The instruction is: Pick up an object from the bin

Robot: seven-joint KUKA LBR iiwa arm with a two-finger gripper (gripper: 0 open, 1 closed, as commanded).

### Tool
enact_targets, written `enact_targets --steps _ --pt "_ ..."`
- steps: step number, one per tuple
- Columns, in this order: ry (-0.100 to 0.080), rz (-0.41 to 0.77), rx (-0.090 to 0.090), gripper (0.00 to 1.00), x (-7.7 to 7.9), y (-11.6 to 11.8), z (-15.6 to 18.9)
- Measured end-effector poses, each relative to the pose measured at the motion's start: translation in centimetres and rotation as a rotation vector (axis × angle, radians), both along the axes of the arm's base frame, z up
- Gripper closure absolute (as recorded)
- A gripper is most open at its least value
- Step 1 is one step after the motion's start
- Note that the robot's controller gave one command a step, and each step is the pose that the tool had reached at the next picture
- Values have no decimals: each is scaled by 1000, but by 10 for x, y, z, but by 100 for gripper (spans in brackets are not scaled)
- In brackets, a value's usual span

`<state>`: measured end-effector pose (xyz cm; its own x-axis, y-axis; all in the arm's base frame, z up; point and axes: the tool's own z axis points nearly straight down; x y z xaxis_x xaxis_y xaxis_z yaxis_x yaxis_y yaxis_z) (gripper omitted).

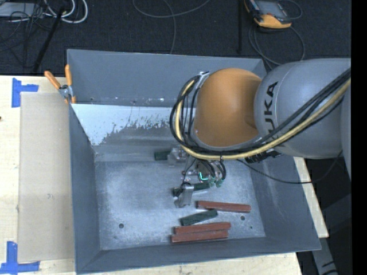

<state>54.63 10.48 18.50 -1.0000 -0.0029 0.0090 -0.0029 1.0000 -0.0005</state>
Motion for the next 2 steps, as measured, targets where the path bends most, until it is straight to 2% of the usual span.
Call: enact_targets --steps 1,2 --pt "0 -44 -3 0 -32 -70 -40" --pt "-8 -26 -1 0 35 -129 -115"
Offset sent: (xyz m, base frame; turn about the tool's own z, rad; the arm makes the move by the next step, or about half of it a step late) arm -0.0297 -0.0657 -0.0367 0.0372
